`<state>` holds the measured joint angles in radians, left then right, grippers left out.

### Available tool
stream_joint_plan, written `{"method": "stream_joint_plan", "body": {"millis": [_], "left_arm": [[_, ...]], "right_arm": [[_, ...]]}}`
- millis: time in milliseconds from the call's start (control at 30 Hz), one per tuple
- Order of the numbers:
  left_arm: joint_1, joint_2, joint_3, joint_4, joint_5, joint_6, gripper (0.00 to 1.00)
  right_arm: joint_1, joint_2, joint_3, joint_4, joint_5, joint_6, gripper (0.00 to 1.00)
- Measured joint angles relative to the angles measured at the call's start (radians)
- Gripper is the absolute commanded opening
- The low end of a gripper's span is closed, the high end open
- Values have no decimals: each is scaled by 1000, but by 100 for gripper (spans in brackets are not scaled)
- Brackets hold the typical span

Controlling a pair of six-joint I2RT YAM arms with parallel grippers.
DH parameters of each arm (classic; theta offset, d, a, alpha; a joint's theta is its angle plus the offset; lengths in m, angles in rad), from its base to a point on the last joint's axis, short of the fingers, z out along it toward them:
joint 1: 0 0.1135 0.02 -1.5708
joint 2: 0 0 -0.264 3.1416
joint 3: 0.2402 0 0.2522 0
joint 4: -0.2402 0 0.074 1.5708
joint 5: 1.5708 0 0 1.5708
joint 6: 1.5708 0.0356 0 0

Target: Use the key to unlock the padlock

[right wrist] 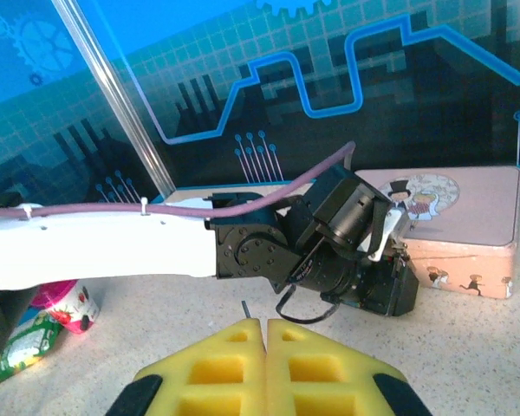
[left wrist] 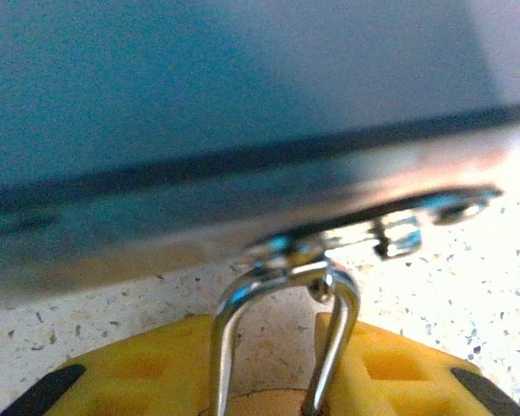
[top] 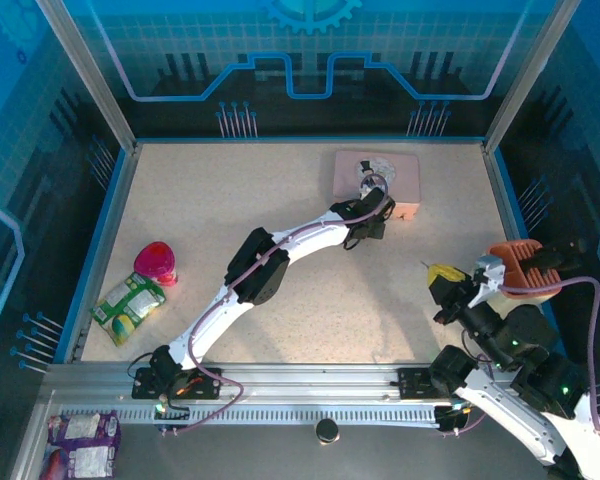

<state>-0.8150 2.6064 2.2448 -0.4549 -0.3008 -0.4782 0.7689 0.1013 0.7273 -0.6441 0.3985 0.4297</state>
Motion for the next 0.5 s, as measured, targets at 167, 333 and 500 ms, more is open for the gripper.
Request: {"method": "stream_joint_plan", "body": {"millis": [167, 333, 500], "left_arm": [[6, -74, -164, 121, -4, -3, 22], [37, -216, -423, 232, -21, 7, 22], [95, -356, -674, 345, -26, 8, 22]], "right_arm": [[0, 95, -17, 2, -16, 25, 0], [0, 138, -60, 27, -26, 56, 0], [0, 180, -91, 76, -55, 100, 0]]}}
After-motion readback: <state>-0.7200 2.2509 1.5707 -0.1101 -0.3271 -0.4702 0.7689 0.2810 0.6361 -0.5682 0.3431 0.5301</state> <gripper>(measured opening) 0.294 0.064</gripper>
